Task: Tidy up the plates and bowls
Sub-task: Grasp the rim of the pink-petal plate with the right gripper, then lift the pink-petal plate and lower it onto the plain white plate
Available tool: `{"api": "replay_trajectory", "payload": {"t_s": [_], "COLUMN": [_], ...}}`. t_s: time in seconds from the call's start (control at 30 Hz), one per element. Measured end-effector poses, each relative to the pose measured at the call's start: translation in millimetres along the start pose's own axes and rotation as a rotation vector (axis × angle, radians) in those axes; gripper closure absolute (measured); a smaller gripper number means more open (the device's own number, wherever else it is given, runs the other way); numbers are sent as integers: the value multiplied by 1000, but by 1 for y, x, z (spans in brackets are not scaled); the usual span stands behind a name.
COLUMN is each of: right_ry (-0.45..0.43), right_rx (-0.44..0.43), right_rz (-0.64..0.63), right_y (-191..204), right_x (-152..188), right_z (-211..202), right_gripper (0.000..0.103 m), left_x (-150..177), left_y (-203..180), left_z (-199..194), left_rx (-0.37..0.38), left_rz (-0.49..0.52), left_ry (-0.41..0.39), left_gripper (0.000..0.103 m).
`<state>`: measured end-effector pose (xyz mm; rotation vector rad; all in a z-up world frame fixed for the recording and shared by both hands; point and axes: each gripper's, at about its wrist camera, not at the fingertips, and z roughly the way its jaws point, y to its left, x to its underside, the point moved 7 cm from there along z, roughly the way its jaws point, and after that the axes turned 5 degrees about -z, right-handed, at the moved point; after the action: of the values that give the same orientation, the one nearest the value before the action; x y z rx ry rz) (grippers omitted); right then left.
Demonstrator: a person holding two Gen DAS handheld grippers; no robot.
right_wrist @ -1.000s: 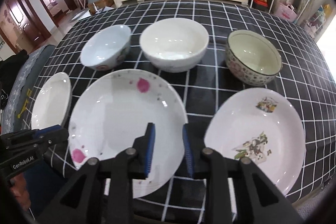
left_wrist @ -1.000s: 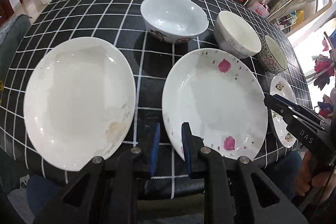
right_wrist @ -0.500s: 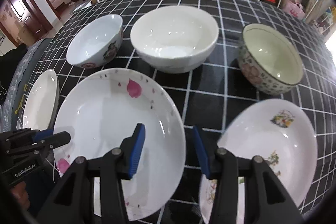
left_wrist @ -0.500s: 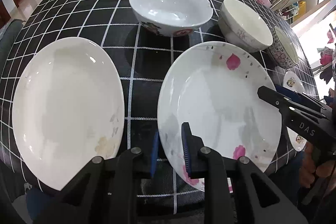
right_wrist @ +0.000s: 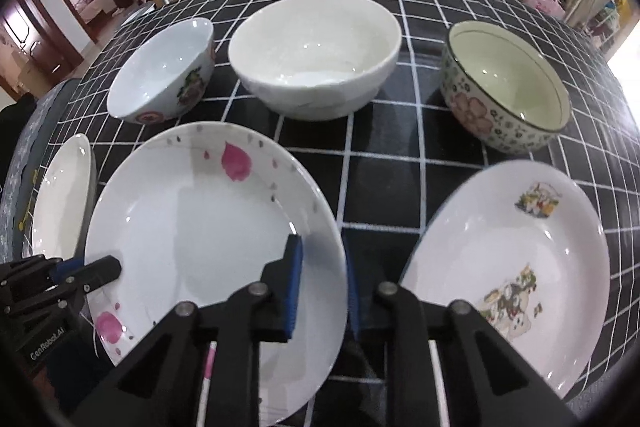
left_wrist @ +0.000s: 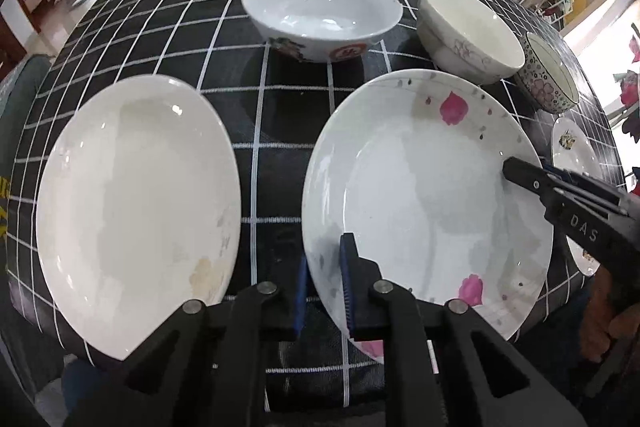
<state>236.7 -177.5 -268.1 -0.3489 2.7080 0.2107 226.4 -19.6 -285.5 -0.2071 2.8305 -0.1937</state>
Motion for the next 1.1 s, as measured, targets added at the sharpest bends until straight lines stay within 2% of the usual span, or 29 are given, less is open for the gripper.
{"api": "replay_trajectory", "payload": {"t_s": [0.27, 0.5, 0.8, 0.93, 1.1], "right_ry": [-52, -95, -62, -29, 0], "right_rx": [-8, -34, -121, -123, -144], "right_rz": [40, -24, -92, -146, -173], "right_y": [6, 48, 118, 150, 175], "right_x": [0, -23, -41, -44, -49], "right_z": [-31, -48, -23, -7, 11], "right_gripper": [83, 83, 83, 83, 84], "left_x": [4, -2, -1, 7, 10], "left_y": [5, 35, 112, 147, 177], "left_z": [-26, -62, -79, -81, -75], "left_rx": [27, 16, -58, -95, -100], "left_rz": [4, -34, -157, -233, -290], "left_ry": [-33, -104, -119, -123, -105], "left_gripper": [90, 90, 90, 90, 90]}}
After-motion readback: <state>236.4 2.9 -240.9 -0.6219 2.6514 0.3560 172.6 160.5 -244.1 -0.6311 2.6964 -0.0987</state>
